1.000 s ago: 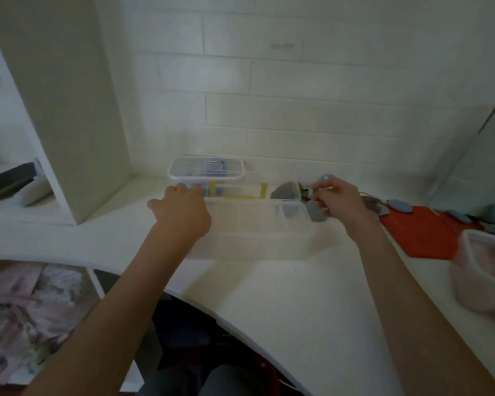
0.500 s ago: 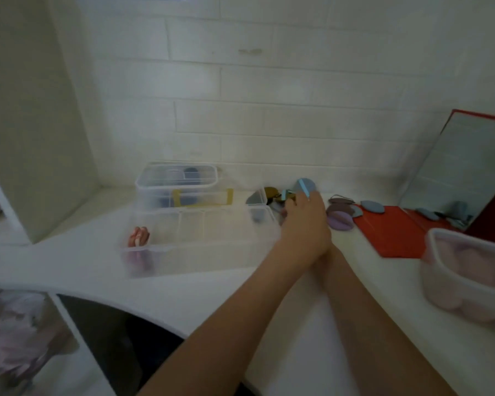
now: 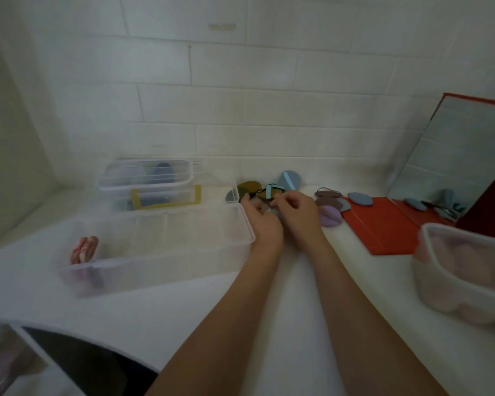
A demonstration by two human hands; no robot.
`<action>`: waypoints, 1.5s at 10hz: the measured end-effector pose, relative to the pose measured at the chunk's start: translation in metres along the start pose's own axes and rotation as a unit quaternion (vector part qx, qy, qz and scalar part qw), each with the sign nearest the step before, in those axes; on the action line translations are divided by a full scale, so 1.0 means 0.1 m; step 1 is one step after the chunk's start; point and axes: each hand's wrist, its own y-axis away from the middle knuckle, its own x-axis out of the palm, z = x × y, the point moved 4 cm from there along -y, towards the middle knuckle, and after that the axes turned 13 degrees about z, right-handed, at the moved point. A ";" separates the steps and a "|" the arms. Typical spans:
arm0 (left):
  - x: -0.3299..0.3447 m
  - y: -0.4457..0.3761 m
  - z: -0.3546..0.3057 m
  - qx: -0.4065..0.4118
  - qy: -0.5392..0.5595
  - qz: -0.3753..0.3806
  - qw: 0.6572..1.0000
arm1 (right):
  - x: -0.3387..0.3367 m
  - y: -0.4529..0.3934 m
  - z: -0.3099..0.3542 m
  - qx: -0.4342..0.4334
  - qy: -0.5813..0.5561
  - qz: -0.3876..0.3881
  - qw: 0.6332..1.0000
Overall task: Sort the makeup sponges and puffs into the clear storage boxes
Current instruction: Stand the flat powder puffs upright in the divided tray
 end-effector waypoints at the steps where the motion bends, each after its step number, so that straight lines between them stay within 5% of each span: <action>1: -0.19 0.01 0.01 0.038 0.007 -0.054 0.998 | -0.20 0.33 0.53 -0.029 0.072 -0.076 0.994; 2: -0.16 0.02 0.03 -0.020 -0.066 0.023 0.997 | -0.11 0.35 0.51 0.044 0.259 -0.006 0.965; 3: -0.06 0.01 0.06 -0.051 -0.256 0.058 0.964 | -0.09 0.34 0.46 0.071 0.287 0.021 0.955; 5: -0.14 -0.19 0.14 -0.058 -0.423 0.054 0.903 | -0.23 0.33 0.41 0.030 0.147 -0.057 0.987; 6: -0.19 -0.23 0.13 -0.049 -0.430 0.049 0.900 | -0.35 0.40 0.53 0.010 -0.003 -0.167 0.986; 7: -0.21 -0.23 0.12 -0.034 -0.408 0.004 0.912 | -0.35 0.42 0.64 -0.029 -0.150 -0.158 0.976; 8: -0.28 -0.18 0.03 0.003 -0.356 -0.082 0.931 | -0.17 0.40 0.70 -0.015 -0.077 0.013 0.997; 9: -0.26 -0.22 0.08 0.033 -0.224 -0.044 0.973 | -0.05 0.44 0.71 0.006 0.133 0.070 0.989; 11: -0.21 -0.31 0.17 0.003 -0.114 -0.032 0.993 | -0.12 0.46 0.72 0.047 0.150 0.029 0.987; 12: -0.10 -0.36 0.16 -0.004 -0.228 0.055 0.972 | -0.11 0.48 0.73 0.033 0.154 0.037 0.987; 15: 0.04 -0.47 0.14 0.043 -0.222 0.133 0.965 | -0.13 0.40 0.66 0.057 0.151 0.044 0.986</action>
